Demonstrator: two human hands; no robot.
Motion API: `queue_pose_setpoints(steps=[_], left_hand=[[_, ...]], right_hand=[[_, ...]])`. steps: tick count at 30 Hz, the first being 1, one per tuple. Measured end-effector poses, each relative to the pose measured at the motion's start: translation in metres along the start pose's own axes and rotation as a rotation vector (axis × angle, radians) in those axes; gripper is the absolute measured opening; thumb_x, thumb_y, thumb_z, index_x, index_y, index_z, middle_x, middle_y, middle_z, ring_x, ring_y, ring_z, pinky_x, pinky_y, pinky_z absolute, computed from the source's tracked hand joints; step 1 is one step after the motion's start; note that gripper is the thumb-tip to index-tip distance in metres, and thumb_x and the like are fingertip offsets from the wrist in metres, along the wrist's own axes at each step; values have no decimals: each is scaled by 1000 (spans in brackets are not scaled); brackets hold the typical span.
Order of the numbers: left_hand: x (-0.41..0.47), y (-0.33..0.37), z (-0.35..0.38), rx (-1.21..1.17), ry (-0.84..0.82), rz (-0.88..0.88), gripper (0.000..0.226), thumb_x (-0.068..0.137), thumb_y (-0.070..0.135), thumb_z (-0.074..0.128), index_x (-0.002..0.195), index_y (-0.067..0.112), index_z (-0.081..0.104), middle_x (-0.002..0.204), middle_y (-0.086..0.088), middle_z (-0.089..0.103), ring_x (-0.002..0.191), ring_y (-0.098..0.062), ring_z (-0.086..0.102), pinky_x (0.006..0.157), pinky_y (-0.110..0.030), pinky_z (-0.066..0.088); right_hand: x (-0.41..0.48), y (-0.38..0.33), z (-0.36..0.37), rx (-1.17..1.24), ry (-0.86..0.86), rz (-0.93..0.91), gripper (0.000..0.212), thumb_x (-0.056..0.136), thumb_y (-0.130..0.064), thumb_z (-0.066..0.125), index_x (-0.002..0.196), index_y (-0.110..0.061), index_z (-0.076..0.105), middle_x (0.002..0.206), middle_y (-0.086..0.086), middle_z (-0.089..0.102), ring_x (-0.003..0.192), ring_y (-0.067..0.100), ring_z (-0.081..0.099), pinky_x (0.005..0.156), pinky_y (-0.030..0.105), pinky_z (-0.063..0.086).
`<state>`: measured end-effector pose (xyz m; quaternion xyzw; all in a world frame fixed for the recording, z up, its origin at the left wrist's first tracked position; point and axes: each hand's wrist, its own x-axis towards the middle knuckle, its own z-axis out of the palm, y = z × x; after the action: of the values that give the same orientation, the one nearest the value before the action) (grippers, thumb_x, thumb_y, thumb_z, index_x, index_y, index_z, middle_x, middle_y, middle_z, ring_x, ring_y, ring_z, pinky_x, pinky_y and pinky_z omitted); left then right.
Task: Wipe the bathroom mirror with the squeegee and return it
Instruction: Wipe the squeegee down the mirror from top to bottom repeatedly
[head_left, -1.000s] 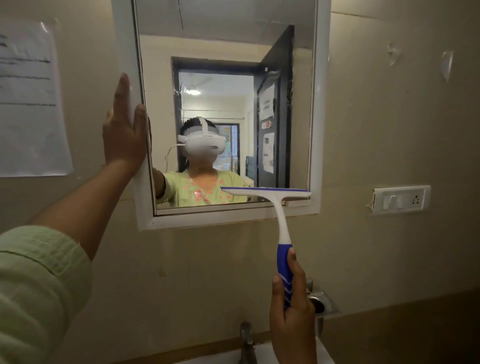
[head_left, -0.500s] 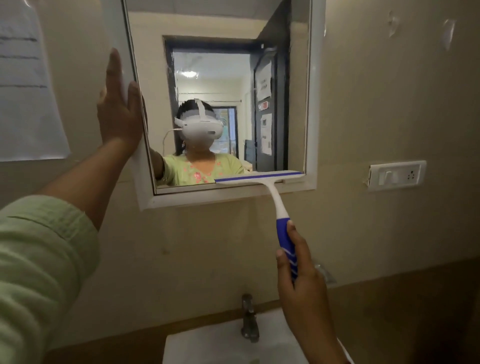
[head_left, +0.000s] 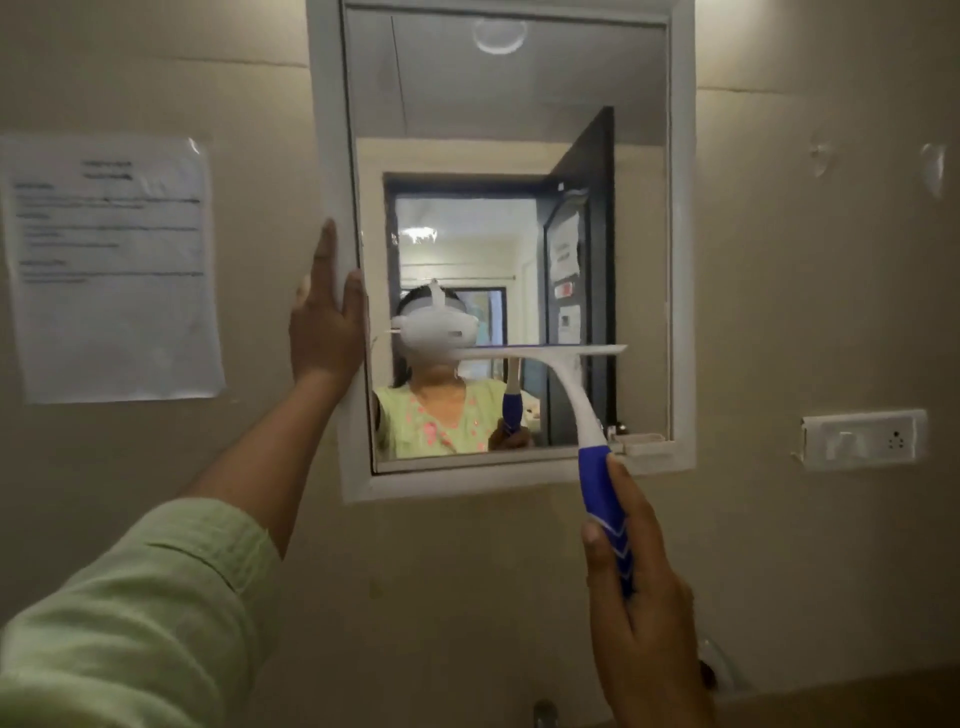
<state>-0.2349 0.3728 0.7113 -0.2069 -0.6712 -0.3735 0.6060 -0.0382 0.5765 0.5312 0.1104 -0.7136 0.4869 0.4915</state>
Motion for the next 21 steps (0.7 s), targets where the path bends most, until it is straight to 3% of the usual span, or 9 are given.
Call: queue_pose_setpoints(steps=[3, 6, 8, 10, 15, 17, 19, 21], left_hand=[[-1, 1, 0, 0, 5, -15, 49, 98, 33, 36, 145, 32, 20, 144, -10, 40, 117, -35, 49, 91, -41, 41], [0, 2, 0, 2, 4, -24, 50, 98, 34, 37, 144, 34, 20, 140, -12, 44, 113, -36, 52, 88, -40, 42], [-1, 1, 0, 1, 8, -27, 50, 98, 34, 38, 144, 34, 19, 137, -14, 47, 108, -36, 54, 84, -37, 42], [-1, 1, 1, 1, 8, -19, 50, 98, 33, 37, 144, 34, 19, 137, -13, 47, 107, -35, 54, 80, -31, 39], [0, 0, 1, -14, 1, -25, 50, 98, 35, 36, 144, 37, 16, 138, -10, 46, 108, -32, 54, 79, -25, 34], [-1, 2, 0, -29, 0, -24, 50, 98, 34, 37, 144, 37, 16, 137, -11, 47, 108, -30, 54, 80, -25, 35], [-2, 3, -1, -33, 0, -19, 50, 98, 33, 36, 144, 37, 15, 136, -12, 47, 107, -29, 54, 81, -25, 35], [-2, 3, -1, -38, 6, -14, 50, 98, 33, 36, 144, 37, 15, 136, -12, 47, 107, -26, 54, 80, -25, 36]], right_hand=[[35, -8, 16, -26, 37, -124, 49, 88, -50, 33, 134, -61, 19, 59, -4, 57, 43, 7, 50, 37, 10, 34], [84, -21, 32, -31, 84, -275, 47, 97, -39, 34, 141, -47, 21, 75, -21, 55, 60, -2, 56, 45, 2, 39], [121, -37, 41, -1, 135, -372, 50, 99, -25, 39, 144, -35, 21, 73, -21, 51, 62, -10, 55, 48, -1, 39], [160, -55, 49, 75, 148, -401, 51, 100, -16, 40, 144, -29, 19, 71, -19, 48, 62, -16, 55, 49, -3, 39], [235, -95, 73, 162, 91, -396, 48, 101, -19, 35, 147, -22, 22, 80, -18, 45, 57, -15, 53, 47, 2, 41], [250, -106, 81, 150, 84, -415, 47, 102, -19, 34, 147, -21, 22, 84, -21, 48, 64, -7, 55, 58, 8, 48], [259, -116, 88, 181, 81, -422, 47, 101, -18, 34, 147, -20, 22, 99, -21, 50, 78, 8, 58, 75, 31, 56], [264, -121, 94, 208, 91, -419, 48, 101, -18, 35, 147, -19, 22, 113, -10, 47, 90, 23, 61, 83, 45, 55]])
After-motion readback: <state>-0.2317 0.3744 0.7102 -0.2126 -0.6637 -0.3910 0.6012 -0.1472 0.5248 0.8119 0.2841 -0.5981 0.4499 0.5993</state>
